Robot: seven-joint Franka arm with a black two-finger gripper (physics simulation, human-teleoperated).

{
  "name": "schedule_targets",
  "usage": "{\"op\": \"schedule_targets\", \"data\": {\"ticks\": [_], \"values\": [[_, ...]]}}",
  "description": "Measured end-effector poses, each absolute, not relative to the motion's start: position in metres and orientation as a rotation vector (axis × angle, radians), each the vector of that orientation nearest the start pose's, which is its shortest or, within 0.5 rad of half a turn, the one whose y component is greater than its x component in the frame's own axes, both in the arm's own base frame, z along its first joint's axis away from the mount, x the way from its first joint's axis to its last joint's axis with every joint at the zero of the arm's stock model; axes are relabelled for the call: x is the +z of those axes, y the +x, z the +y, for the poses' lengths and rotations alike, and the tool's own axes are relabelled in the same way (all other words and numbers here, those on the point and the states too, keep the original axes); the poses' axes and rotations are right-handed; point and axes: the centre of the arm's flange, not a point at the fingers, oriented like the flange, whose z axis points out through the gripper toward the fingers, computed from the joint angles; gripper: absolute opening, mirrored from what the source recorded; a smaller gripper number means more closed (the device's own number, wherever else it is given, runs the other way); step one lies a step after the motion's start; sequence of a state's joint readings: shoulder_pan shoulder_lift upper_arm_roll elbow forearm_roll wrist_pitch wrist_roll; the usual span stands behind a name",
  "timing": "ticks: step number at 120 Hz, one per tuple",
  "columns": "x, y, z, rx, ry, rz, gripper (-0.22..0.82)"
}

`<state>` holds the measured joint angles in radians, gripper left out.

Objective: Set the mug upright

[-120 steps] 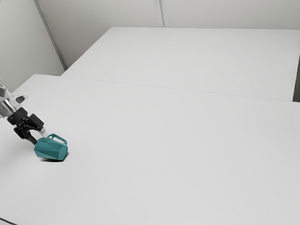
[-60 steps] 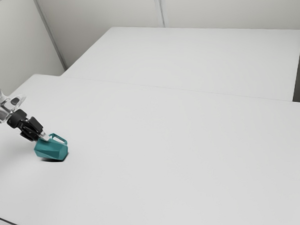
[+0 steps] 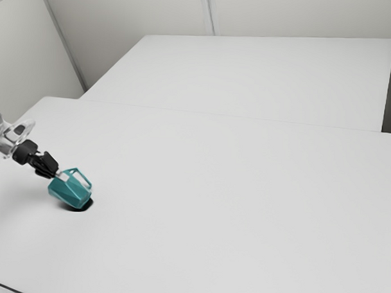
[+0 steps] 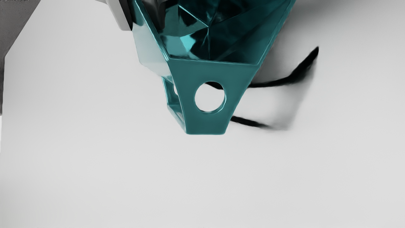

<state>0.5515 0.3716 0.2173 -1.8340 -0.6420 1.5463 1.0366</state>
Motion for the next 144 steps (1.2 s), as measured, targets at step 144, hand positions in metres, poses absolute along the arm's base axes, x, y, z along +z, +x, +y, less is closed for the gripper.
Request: {"op": "schedule_targets", "data": {"ticks": [144], "values": [[0.39, 0.579, -0.004, -0.115, 2.884, -0.926, -0.17]]}}
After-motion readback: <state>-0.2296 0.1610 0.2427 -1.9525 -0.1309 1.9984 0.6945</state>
